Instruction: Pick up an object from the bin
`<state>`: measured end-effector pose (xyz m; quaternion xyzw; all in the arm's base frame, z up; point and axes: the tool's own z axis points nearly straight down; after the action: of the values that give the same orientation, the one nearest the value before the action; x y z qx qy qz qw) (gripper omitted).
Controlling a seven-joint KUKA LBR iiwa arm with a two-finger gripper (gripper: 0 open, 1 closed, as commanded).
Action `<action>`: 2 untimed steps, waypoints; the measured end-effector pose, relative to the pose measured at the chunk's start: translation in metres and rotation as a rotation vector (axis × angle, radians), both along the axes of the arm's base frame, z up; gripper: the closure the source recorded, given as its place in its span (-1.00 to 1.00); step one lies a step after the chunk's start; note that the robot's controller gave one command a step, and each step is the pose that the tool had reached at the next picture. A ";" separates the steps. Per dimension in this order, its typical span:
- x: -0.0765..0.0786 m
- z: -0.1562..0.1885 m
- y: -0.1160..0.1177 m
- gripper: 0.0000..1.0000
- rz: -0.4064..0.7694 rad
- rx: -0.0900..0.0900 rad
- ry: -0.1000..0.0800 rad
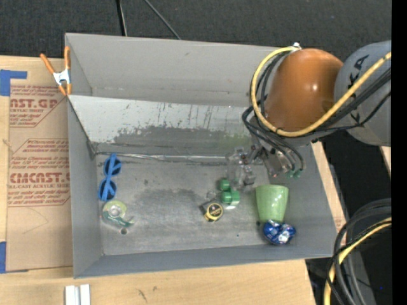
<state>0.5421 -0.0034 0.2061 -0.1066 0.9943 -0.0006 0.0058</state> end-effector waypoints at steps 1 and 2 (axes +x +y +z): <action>-0.026 -0.101 0.008 1.00 -0.502 0.002 0.018; -0.025 -0.099 0.007 -1.00 -0.500 0.002 0.013</action>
Offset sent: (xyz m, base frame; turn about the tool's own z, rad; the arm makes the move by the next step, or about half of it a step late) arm -0.0245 0.0070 -0.0980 0.5016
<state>0.5174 0.0041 0.1073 0.1428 0.9898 -0.0001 -0.0006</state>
